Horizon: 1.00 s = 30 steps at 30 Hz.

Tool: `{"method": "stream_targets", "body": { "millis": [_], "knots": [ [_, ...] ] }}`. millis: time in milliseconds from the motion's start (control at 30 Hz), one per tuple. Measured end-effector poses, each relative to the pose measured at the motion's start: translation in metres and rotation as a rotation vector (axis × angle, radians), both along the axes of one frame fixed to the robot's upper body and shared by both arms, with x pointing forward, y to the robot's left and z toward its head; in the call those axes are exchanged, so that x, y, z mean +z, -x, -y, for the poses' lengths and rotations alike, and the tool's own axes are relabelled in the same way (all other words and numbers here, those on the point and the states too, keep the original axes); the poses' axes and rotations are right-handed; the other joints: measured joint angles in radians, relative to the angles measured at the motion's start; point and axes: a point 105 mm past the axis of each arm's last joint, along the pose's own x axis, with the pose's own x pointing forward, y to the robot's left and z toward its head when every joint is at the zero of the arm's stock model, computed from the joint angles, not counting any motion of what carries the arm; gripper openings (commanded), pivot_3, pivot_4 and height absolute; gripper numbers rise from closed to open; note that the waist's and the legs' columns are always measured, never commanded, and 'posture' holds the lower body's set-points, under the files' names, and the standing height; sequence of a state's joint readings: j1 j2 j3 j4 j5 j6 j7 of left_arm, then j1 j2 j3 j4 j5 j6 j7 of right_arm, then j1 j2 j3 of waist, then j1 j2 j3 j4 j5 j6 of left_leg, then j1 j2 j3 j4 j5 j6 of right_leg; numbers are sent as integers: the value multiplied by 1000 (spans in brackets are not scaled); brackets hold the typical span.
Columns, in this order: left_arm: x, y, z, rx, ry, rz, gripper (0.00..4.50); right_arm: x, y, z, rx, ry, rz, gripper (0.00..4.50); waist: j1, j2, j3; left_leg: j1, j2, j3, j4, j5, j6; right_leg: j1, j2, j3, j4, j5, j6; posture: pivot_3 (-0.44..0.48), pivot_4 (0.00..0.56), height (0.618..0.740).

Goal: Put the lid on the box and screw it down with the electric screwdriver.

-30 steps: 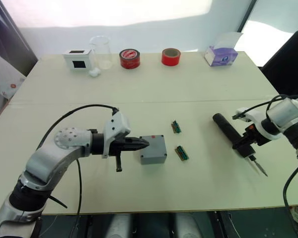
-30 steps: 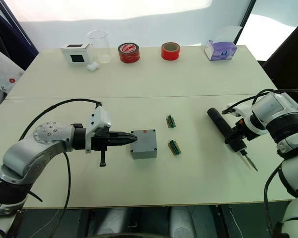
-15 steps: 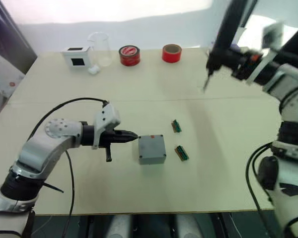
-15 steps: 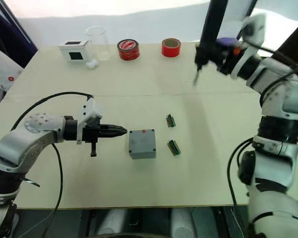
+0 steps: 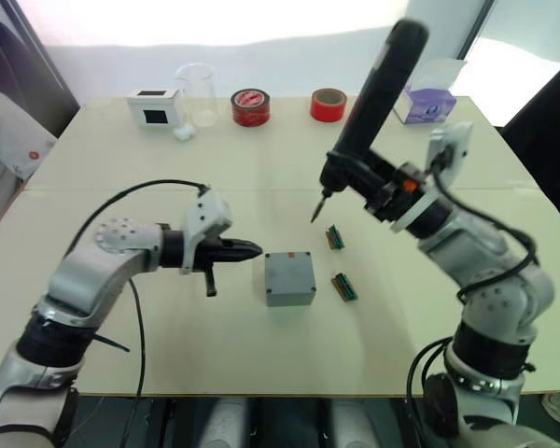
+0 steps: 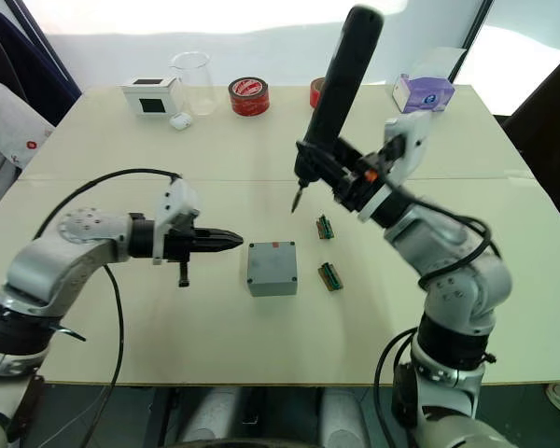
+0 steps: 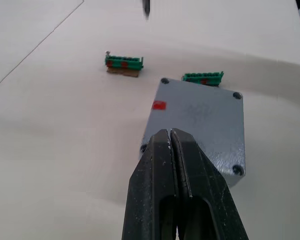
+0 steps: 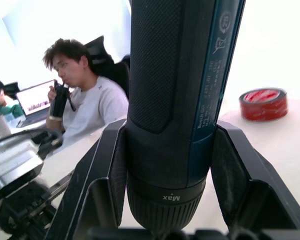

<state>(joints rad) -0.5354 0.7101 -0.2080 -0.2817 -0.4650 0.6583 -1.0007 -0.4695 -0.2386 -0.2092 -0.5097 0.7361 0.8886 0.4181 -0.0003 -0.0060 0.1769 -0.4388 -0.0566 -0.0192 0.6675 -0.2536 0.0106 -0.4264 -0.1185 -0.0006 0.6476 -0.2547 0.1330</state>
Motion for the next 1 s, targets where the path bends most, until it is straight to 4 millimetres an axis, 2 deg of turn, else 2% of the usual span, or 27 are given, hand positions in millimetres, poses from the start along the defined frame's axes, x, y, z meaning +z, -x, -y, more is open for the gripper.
{"method": "stream_targets", "body": {
  "millis": [100,267,333,667,1000],
  "knots": [
    [-4,-3,1,7,-17,11,0,-9,2,-9,18,47,10,1773,-11,0,0,0,0,-1,0,0,0,0,0,0,0,0,0,0,150,740],
    [-11,-4,7,-6,-32,19,0,-10,1,-6,-2,88,55,1773,-12,0,0,0,0,-1,0,0,0,0,0,0,0,0,0,0,150,740],
    [-21,-4,10,-15,-66,22,0,-13,0,-8,3,102,61,1773,-13,0,0,0,0,-1,0,0,0,0,0,0,0,0,0,0,150,740],
    [-25,-9,14,-15,-44,63,0,-26,1,-5,8,179,61,1773,-11,0,0,0,0,-1,0,-1,1,1,0,0,0,0,0,0,150,740],
    [-25,-9,14,-23,-56,67,0,-31,3,-7,-3,180,100,1773,-11,-1,-1,2,0,-1,0,-1,2,3,0,0,0,0,0,0,150,740]
  ]
}}
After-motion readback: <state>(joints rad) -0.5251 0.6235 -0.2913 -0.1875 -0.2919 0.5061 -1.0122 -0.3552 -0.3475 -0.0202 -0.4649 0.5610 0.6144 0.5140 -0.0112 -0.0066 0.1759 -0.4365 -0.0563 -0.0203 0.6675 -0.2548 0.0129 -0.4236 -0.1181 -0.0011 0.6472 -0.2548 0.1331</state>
